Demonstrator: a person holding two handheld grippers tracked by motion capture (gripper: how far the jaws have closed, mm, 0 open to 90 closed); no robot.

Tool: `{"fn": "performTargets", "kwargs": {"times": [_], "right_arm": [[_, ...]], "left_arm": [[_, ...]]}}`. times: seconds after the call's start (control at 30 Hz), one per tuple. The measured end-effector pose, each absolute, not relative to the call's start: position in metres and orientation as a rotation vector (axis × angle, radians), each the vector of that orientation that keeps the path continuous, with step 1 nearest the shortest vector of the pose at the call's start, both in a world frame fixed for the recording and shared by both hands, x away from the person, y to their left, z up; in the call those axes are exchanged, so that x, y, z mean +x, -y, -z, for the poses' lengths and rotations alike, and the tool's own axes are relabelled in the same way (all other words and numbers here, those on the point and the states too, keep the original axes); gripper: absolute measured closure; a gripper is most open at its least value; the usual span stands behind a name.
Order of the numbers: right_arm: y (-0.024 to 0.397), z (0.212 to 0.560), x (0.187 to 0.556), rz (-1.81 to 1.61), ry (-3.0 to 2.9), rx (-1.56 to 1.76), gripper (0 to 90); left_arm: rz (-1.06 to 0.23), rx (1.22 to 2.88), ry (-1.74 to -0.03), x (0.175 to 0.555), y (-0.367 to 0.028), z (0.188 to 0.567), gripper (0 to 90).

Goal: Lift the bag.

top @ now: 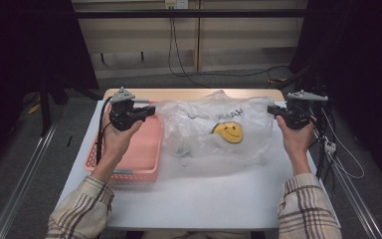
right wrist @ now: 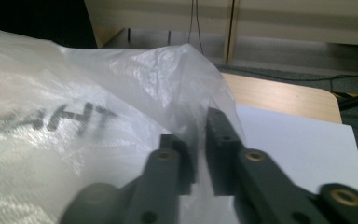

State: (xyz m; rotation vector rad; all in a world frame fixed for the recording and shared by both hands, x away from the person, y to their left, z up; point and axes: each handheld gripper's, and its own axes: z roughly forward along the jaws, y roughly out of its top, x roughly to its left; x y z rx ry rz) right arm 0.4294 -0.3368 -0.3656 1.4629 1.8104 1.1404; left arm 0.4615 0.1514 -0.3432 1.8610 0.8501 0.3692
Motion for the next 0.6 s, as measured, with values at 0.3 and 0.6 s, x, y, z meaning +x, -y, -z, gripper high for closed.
{"fn": "performTargets", "kwargs": {"times": [0.3,0.6], "right_arm": [[0.337,0.352,0.414,-1.183,-1.785,1.426,45.0],[0.334,0.338,0.391,-1.252,-1.776,1.385,25.0]], "left_arm": [[-0.45,1.837,-0.831,0.442,-0.151,0.325,41.8],[-0.468,1.81,-0.83,0.428,-0.16,0.315,16.0]]}}
